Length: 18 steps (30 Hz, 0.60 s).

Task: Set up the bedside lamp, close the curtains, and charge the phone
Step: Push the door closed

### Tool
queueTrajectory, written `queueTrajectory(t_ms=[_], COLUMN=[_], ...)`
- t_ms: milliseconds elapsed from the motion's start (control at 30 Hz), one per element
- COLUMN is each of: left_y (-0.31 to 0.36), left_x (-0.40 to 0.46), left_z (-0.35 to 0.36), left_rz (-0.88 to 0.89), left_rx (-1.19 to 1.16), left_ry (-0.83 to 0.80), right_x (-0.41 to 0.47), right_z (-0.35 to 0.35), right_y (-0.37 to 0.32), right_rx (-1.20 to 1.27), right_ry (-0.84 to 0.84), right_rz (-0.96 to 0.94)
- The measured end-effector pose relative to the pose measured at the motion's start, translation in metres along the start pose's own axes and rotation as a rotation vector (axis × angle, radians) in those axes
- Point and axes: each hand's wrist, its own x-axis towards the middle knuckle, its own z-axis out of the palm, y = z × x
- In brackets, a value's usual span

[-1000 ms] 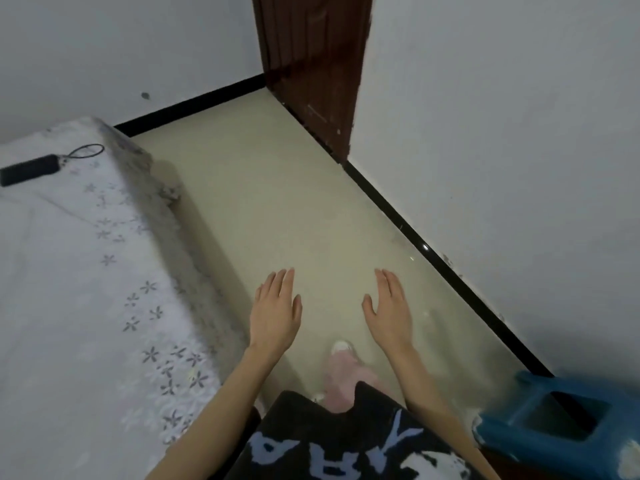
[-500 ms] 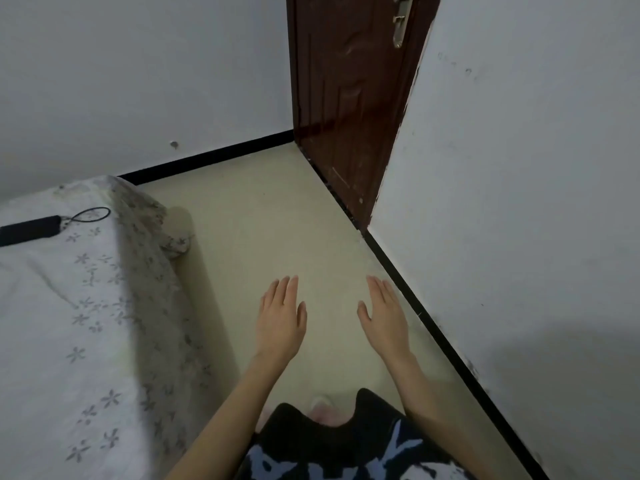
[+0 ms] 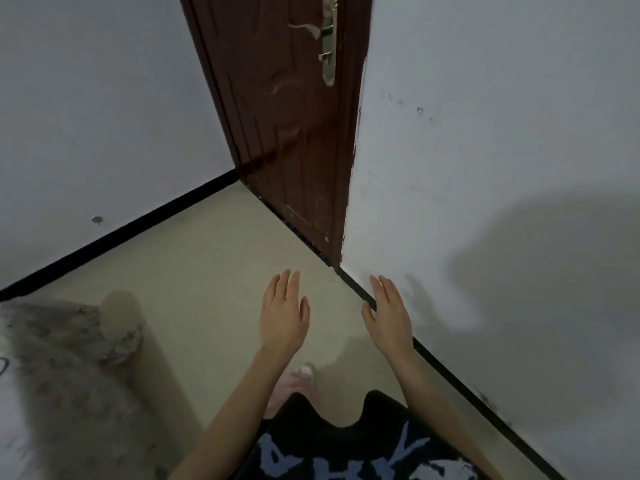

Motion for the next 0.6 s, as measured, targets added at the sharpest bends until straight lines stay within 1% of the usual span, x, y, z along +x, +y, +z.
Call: queueTrajectory(t_ms=[167,233,367,600], left_y=[0.005,0.016,0.047,0.124], left_x=[0.113,0.149,0.208,0.310], left_z=[-0.004,-0.004,-0.002,-0.013], left_rz=[0.170,0.214,0.351,0.454], left_rx=[0.002,-0.021,-0.079,-0.159], left_ry=[-0.006,-0.010,0.043,0.171], right_x=[0.087,0.110,0.150,0.246], right_z=[-0.013,-0.021,-0.042,-0.108], right_y=[-0.020,-0.024,-0.017,-0.010], right_rx=[0.034,0.034,-0.007,-0.149], right_ry=[0.142,0.199,0.336,0.536], right_rz=[0.078,0.087,0.101,-0.047])
